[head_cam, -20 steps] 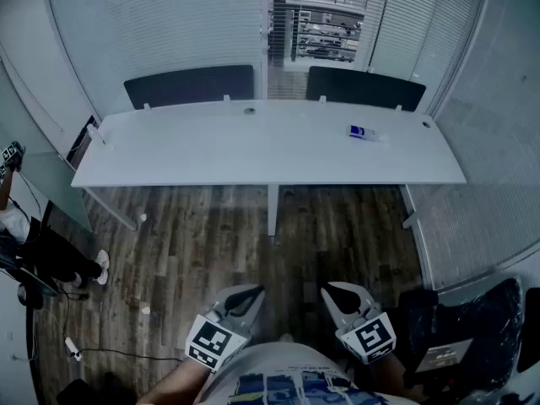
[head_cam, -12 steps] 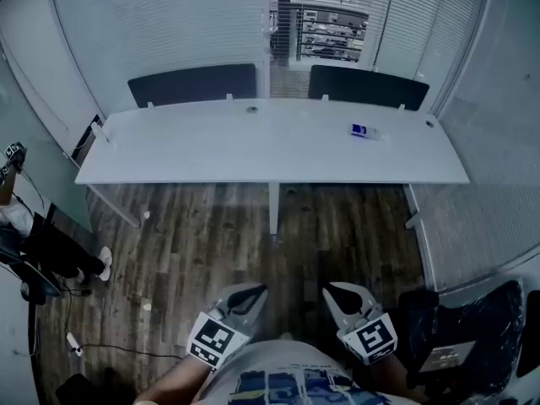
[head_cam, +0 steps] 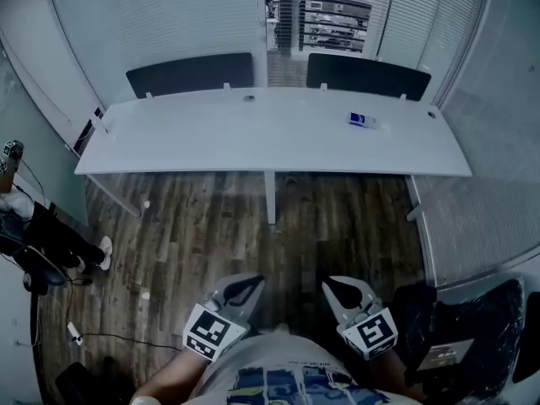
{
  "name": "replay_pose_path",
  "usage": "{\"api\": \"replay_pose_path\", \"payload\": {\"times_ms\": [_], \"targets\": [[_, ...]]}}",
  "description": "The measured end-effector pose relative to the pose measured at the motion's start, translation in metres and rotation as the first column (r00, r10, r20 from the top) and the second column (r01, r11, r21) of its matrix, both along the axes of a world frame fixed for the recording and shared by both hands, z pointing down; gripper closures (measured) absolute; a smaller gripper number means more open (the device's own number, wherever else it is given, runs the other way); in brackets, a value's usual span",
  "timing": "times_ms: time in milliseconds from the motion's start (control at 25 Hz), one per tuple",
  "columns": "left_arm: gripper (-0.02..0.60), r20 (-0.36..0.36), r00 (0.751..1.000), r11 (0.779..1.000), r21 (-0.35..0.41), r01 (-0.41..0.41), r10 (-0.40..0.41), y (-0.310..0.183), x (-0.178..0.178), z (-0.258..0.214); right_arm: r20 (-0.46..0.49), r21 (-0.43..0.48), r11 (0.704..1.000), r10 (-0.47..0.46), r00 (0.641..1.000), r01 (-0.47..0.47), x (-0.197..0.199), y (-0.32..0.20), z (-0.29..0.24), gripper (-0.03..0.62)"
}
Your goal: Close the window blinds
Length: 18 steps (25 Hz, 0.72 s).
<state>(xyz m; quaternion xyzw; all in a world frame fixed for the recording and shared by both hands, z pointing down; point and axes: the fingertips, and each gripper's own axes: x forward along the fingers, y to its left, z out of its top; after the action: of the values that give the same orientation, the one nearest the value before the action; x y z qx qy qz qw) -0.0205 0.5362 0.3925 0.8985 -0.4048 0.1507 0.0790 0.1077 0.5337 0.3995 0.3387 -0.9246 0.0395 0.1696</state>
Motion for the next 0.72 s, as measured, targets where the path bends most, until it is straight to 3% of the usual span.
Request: {"api": "replay_pose_path", "payload": {"times_ms": [400,720], "targets": [[0.577,0.01,1.0,1.0,0.009,-0.002,0.002,-0.017,0.008,0.002,0.019,-0.02,0.999,0.042,0.999,-0.042,0.015,-0.014,0.01,0.576],[0.575,-0.001,1.0,1.0,0.006,-0.026,0.026,-0.079,-0.004,0.013,0.012,-0.029,0.996,0.088,0.996,-0.088,0.01,-0.068,0.014,0.574]]}}
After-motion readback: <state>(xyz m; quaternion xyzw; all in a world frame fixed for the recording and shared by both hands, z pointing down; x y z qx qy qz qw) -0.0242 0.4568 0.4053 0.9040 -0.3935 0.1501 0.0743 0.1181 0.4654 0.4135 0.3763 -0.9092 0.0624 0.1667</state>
